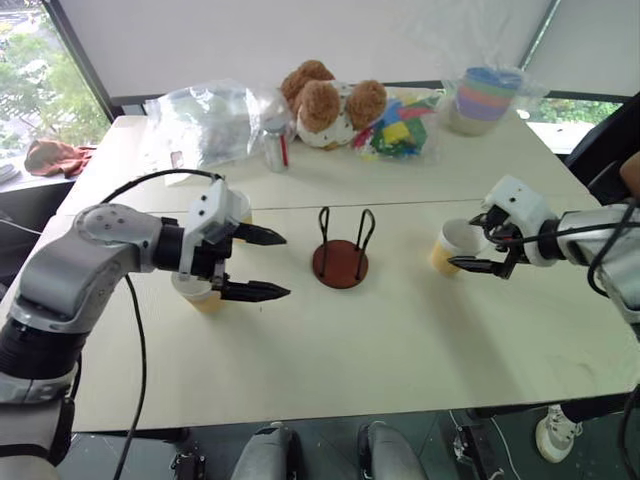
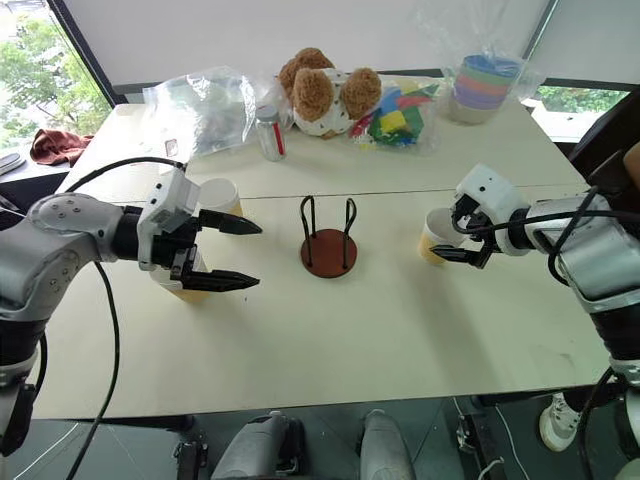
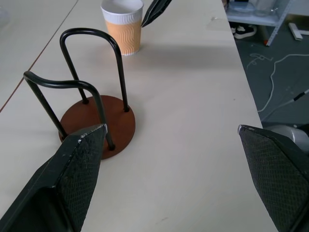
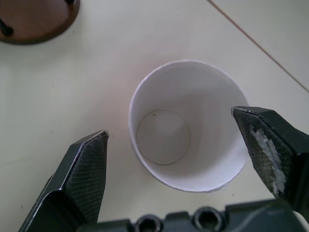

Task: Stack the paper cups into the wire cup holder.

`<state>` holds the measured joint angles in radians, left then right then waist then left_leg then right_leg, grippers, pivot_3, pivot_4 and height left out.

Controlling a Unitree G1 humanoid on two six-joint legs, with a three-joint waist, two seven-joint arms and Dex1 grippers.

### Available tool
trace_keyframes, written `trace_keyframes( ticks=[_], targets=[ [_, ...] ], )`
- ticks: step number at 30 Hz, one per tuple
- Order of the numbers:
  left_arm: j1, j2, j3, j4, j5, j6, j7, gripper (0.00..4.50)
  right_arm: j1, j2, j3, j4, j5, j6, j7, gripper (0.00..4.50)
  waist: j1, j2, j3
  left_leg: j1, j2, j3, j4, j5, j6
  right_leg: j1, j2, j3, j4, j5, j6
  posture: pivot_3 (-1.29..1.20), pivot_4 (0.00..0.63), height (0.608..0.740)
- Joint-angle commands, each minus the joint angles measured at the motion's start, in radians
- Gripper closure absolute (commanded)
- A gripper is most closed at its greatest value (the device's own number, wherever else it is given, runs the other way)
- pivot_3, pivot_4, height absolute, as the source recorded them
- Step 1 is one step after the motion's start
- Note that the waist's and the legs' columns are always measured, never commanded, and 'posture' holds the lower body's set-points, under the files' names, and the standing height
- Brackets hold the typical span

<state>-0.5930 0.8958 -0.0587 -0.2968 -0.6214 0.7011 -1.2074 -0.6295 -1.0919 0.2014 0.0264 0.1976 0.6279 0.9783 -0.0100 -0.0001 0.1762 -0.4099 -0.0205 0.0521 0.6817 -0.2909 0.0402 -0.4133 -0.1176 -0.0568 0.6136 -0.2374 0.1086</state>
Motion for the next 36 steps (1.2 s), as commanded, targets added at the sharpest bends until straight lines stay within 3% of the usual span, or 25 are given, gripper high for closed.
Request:
trace_keyframes(
  ticks=[1,2,3,10,16,20,25,28,36],
  targets=[
    [0.019,0.017,0.042,-0.032,-0.006,0.005,0.017,0.0,-0.022,0.015,-0.013,0.015,-0.027,-0.03,0.028,0.04,0.0,0.0,0.0,0.0,0.0,0.0,0.0,0.0,0.0,0.0,0.0,0.0,0.0,0.0,0.0,0.0,0.15,0.74],
    [0.027,0.019,0.044,-0.034,-0.003,0.004,0.02,0.0,-0.021,0.023,-0.016,0.017,-0.031,-0.034,0.033,0.54,0.001,0.0,0.0,0.0,0.0,0.0,0.0,0.0,0.0,0.0,0.0,0.0,0.0,0.0,0.0,0.0,0.15,0.74],
    [0.032,0.021,0.045,-0.035,-0.002,0.003,0.021,0.0,-0.019,0.03,-0.018,0.019,-0.035,-0.037,0.038,0.77,0.0,0.0,0.0,0.0,0.0,0.0,0.0,0.0,0.0,0.0,0.0,0.0,0.0,0.0,0.0,0.0,0.15,0.74],
    [0.032,0.027,0.05,-0.022,0.003,-0.005,0.023,0.0,-0.011,0.045,-0.032,0.018,-0.047,-0.041,0.075,4.47,0.002,0.0,0.0,0.0,0.0,0.0,0.001,0.001,-0.001,0.001,-0.001,0.0,0.0,0.0,0.0,0.0,0.15,0.74],
    [0.021,0.047,0.055,0.01,0.04,-0.025,0.032,0.0,-0.061,0.031,-0.047,-0.002,-0.061,-0.042,0.09,4.47,0.0,0.0,0.0,0.0,0.0,0.0,0.001,0.001,-0.002,0.0,0.0,0.0,0.0,0.0,0.0,0.0,0.15,0.74],
    [0.011,0.059,0.092,0.002,-0.02,0.019,0.006,0.0,-0.312,0.029,-0.031,0.018,-0.042,-0.101,0.243,4.47,-0.006,0.006,0.007,0.0,-0.001,0.002,0.002,0.001,-0.001,-0.001,-0.001,0.001,0.001,0.0,0.0,0.0,0.15,0.74],
    [0.022,0.06,0.092,0.02,-0.008,0.006,0.0,0.0,-0.537,0.123,0.02,0.048,0.02,-0.106,0.421,4.47,-0.004,0.005,0.006,0.0,0.002,0.0,-0.002,0.002,-0.003,-0.003,0.002,0.0,0.002,0.0,0.001,0.0,0.15,0.74],
    [0.029,0.047,0.101,0.026,-0.007,0.004,0.018,0.0,-0.567,0.195,0.052,0.058,0.039,-0.109,0.492,4.47,-0.002,0.005,0.006,0.0,0.001,0.001,-0.001,0.002,-0.003,-0.002,0.002,0.0,0.002,0.0,0.001,0.0,0.15,0.74],
    [0.094,0.06,0.138,0.026,0.004,-0.013,0.047,0.0,-0.554,0.304,0.085,0.125,0.015,-0.138,0.514,4.47,0.0,0.004,0.006,0.0,-0.001,0.0,0.002,0.002,-0.003,0.0,-0.001,0.0,0.003,0.0,0.001,0.0,0.15,0.74]
  ],
)
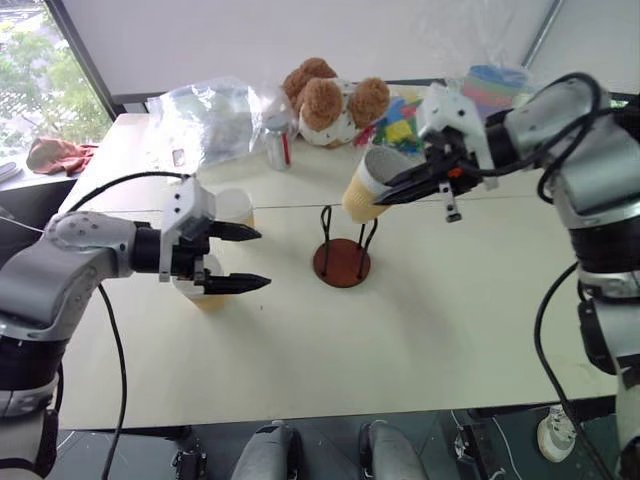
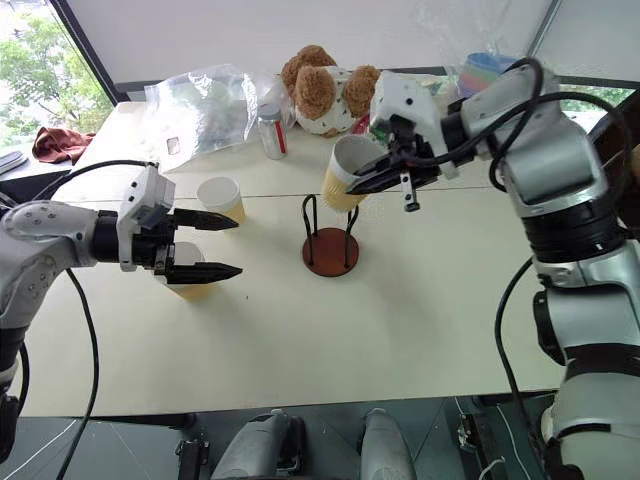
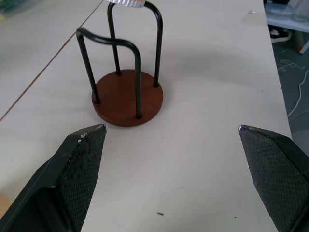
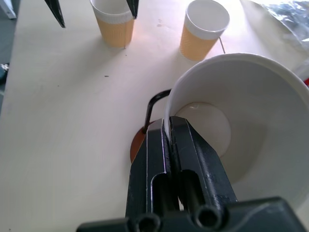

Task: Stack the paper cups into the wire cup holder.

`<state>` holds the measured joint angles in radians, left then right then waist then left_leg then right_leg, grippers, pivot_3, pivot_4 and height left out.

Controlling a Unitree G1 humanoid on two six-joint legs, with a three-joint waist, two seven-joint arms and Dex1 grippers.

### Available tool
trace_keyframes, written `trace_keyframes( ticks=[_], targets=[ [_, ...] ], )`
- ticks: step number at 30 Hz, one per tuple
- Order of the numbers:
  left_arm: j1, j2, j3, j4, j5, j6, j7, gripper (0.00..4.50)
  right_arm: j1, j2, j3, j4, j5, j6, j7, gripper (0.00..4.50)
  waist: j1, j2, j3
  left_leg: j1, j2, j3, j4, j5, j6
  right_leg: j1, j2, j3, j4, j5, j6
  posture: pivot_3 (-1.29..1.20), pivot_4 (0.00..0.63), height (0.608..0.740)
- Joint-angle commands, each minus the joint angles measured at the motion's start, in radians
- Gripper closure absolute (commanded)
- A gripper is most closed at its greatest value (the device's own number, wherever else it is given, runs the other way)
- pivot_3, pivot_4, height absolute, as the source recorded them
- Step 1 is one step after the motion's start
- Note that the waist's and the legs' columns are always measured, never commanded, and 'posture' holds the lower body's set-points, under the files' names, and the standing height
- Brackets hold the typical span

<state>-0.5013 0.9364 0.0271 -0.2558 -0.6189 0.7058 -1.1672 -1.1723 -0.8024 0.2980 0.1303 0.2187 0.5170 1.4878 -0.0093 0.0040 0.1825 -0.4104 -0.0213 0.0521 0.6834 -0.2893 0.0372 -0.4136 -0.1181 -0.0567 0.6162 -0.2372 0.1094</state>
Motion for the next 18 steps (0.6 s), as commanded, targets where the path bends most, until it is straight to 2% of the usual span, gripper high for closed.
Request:
trace_keyframes(
  ticks=[1,14,17,18],
  targets=[
    [0.004,0.019,0.053,-0.016,0.002,-0.019,0.009,0.0,-0.014,0.025,-0.007,0.033,-0.012,-0.039,0.006,4.47,-0.002,0.0,0.0,0.0,0.0,0.0,0.0,0.0,0.0,0.0,0.0,0.0,0.0,0.0,0.0,0.0,0.15,0.74],
    [0.015,-0.005,0.036,-0.026,0.001,-0.029,0.04,0.0,-0.065,0.13,0.073,0.157,-0.093,-0.119,0.07,4.47,-0.005,0.0,0.0,0.0,0.0,0.001,0.0,0.0,-0.001,-0.001,0.0,0.0,0.001,0.0,0.0,0.0,0.15,0.74],
    [0.02,-0.003,0.036,-0.029,0.0,-0.033,0.04,0.0,-0.075,0.145,0.085,0.18,-0.113,-0.142,0.085,3.67,-0.005,0.0,0.0,0.0,0.0,0.001,-0.001,0.001,-0.001,-0.002,0.0,0.0,0.003,0.0,0.0,0.0,0.15,0.74],
    [0.02,-0.003,0.037,-0.03,-0.001,-0.033,0.041,0.0,-0.077,0.149,0.084,0.184,-0.118,-0.145,0.08,3.17,-0.004,0.0,0.0,0.0,0.0,0.001,-0.001,0.001,-0.001,-0.002,0.0,0.0,0.004,0.0,0.0,0.0,0.15,0.74]
  ],
)
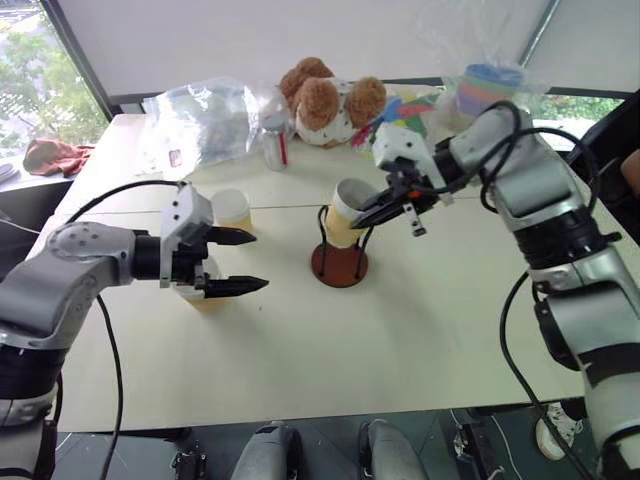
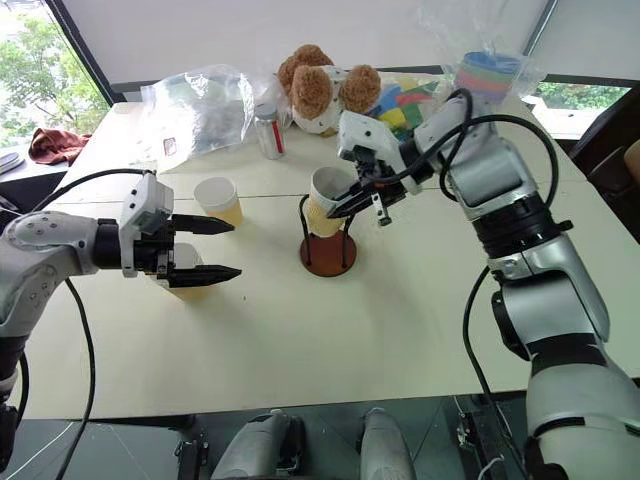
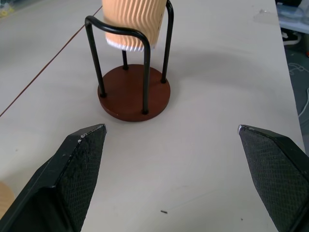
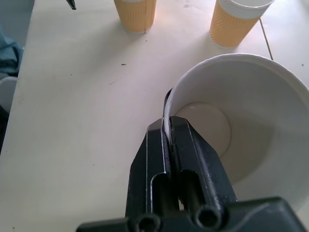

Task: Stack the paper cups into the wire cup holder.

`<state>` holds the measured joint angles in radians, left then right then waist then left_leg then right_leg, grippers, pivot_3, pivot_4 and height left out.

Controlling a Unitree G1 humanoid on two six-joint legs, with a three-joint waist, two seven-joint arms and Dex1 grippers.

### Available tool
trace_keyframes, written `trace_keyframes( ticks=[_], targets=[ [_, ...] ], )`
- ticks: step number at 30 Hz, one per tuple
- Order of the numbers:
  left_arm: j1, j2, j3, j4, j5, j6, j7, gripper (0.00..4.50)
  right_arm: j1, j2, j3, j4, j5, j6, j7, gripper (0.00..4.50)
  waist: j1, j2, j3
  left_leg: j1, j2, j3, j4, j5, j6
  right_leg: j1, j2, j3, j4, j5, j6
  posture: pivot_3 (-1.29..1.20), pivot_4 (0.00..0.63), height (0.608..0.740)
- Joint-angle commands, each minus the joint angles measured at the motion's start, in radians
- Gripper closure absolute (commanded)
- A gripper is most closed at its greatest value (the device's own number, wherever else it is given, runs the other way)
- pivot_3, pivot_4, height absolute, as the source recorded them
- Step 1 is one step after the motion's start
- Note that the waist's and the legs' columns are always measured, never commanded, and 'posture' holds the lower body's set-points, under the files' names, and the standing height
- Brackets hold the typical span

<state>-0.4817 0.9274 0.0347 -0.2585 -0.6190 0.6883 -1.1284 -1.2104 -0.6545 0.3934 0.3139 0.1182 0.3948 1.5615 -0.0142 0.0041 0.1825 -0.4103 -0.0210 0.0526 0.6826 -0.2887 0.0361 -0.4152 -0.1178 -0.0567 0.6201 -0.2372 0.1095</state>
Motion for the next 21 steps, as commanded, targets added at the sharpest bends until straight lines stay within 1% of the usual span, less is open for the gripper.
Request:
trace_keyframes(
  ticks=[1,2,6,9,11,14,16,18,21],
  targets=[
    [0.0,0.005,0.033,-0.029,-0.002,-0.017,0.003,0.0,-0.041,0.002,-0.014,-0.001,-0.019,-0.021,0.007,2.75,0.002,0.0,0.0,0.0,0.0,0.0,0.0,0.0,0.0,0.0,0.0,0.0,0.0,0.0,0.0,0.0,0.15,0.74],
    [-0.003,0.004,0.036,-0.029,-0.002,-0.019,0.006,0.0,-0.044,0.001,-0.023,-0.007,-0.015,-0.009,0.005,2.24,0.002,0.0,0.0,0.0,0.0,0.0,0.0,0.0,0.0,0.0,0.0,0.0,0.0,0.0,0.0,0.0,0.15,0.74],
    [-0.022,0.006,0.038,-0.017,0.007,-0.044,0.002,0.0,-0.039,-0.018,-0.053,-0.039,-0.001,0.02,0.003,2.24,0.002,0.0,0.0,0.0,0.0,0.0,0.0,0.0,0.0,0.0,0.0,0.0,0.0,0.0,0.0,0.0,0.15,0.74],
    [-0.069,0.032,0.051,0.023,0.011,-0.06,-0.023,0.0,-0.022,-0.048,-0.109,-0.085,0.023,0.062,-0.025,2.24,0.004,0.0,0.0,0.0,0.0,0.0,0.0,0.0,0.0,0.0,0.0,0.0,0.0,0.0,0.0,0.0,0.15,0.74],
    [-0.081,0.101,0.061,0.05,0.021,-0.066,-0.085,0.0,0.016,-0.066,-0.207,-0.166,0.129,0.19,-0.046,2.24,0.002,0.0,0.0,0.0,0.0,0.0,0.0,0.0,0.0,0.0,0.0,0.0,0.0,0.0,0.0,0.0,0.15,0.74],
    [-0.082,0.202,0.051,0.082,0.035,-0.081,-0.191,0.0,0.142,-0.074,-0.375,-0.37,0.366,0.462,-0.087,2.24,0.002,0.0,0.0,0.0,0.0,0.0,-0.002,0.0,-0.001,0.0,0.0,-0.001,-0.001,0.0,0.0,0.0,0.15,0.74],
    [-0.08,0.255,0.037,0.101,0.048,-0.094,-0.25,0.0,0.256,-0.051,-0.466,-0.524,0.509,0.622,-0.164,2.24,0.003,0.0,0.0,0.0,0.001,0.0,-0.002,0.0,-0.001,0.0,0.0,-0.002,-0.002,0.0,0.0,0.0,0.15,0.74],
    [-0.072,0.308,0.028,0.124,0.082,-0.119,-0.295,0.0,0.379,-0.033,-0.506,-0.659,0.576,0.69,-0.253,2.24,0.003,-0.001,0.0,0.0,0.001,0.0,-0.002,0.0,-0.001,0.001,-0.001,-0.002,-0.002,0.0,0.0,0.0,0.15,0.74],
    [-0.044,0.373,0.046,0.138,0.1,-0.129,-0.347,0.0,0.515,-0.021,-0.52,-0.777,0.617,0.718,-0.358,2.24,0.003,0.0,0.0,0.0,0.0,0.0,-0.001,0.0,-0.001,0.001,-0.001,-0.002,-0.004,0.0,0.0,0.0,0.15,0.74]
  ],
)
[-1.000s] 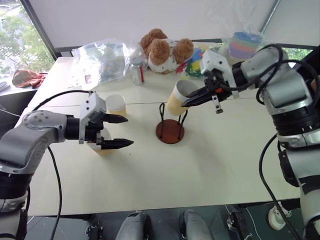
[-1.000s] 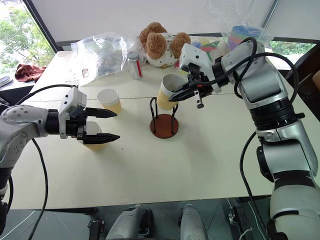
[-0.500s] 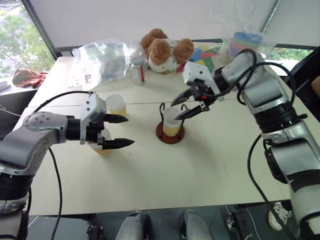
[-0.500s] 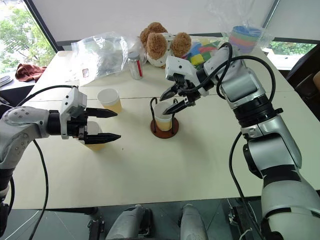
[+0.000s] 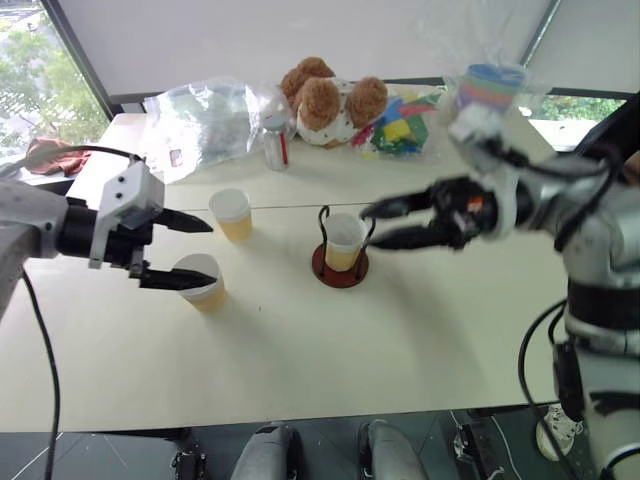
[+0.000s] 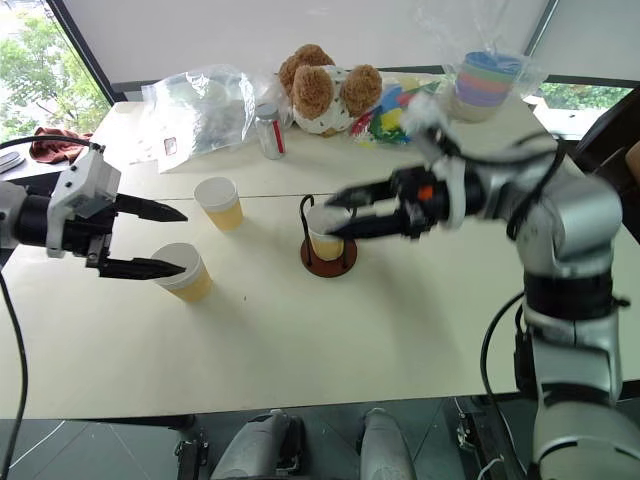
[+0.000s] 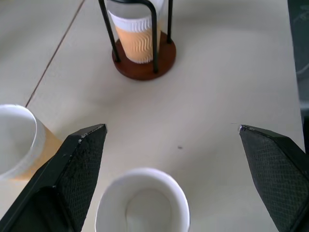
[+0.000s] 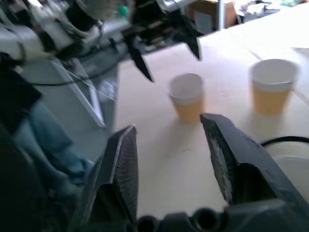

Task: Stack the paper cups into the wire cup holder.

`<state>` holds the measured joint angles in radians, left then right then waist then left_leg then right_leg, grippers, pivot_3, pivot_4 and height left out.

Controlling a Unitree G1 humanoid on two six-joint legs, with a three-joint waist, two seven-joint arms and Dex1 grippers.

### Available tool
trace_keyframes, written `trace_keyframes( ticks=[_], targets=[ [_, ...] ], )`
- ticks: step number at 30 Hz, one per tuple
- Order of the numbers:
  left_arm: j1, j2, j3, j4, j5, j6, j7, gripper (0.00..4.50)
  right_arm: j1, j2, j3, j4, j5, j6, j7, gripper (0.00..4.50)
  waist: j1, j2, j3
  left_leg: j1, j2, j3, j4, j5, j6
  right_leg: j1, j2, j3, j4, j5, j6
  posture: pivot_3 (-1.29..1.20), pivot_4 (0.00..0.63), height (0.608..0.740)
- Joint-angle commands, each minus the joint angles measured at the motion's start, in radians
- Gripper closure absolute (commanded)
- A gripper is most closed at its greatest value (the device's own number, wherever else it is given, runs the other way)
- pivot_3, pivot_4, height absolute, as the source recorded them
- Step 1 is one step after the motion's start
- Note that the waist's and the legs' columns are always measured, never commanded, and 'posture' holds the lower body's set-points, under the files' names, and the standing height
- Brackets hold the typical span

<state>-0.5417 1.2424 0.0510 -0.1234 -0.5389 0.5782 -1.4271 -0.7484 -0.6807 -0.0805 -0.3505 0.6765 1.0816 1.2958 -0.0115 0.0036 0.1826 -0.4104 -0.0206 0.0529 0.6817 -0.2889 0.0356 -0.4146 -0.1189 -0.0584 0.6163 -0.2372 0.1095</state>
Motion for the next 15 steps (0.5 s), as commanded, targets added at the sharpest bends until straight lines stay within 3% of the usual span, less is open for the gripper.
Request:
trace_keyframes(
  ticks=[1,5,9,15],
  targets=[
    [0.036,0.083,0.038,-0.008,0.026,-0.018,-0.062,0.0,0.096,0.002,-0.046,-0.138,0.064,0.028,-0.117,2.24,0.0,0.0,0.0,0.0,0.0,0.0,0.0,0.0,0.0,0.0,0.0,0.0,0.0,0.0,0.0,0.0,0.15,0.74],
    [0.127,0.121,0.073,-0.075,0.004,0.012,-0.075,0.0,0.197,-0.003,-0.009,-0.177,0.045,-0.012,-0.204,2.24,0.0,0.0,0.0,0.001,0.0,0.0,0.001,-0.003,0.004,0.0,0.0,0.001,0.001,0.0,0.0,0.0,0.15,0.74],
    [0.179,0.123,0.057,-0.078,0.071,-0.047,-0.055,0.0,0.24,0.027,0.012,-0.182,0.053,-0.028,-0.294,2.24,0.001,0.0,0.0,0.001,0.0,0.0,0.001,-0.002,0.004,0.0,0.0,0.001,0.001,0.0,0.0,0.0,0.15,0.74],
    [0.167,0.086,-0.003,-0.065,0.137,-0.098,-0.03,0.0,0.259,0.039,-0.002,-0.194,0.108,-0.022,-0.363,2.24,0.003,0.0,0.0,0.001,0.0,0.0,0.001,-0.003,0.005,0.0,0.0,0.001,0.001,0.0,0.0,0.0,0.15,0.74]
  ],
)
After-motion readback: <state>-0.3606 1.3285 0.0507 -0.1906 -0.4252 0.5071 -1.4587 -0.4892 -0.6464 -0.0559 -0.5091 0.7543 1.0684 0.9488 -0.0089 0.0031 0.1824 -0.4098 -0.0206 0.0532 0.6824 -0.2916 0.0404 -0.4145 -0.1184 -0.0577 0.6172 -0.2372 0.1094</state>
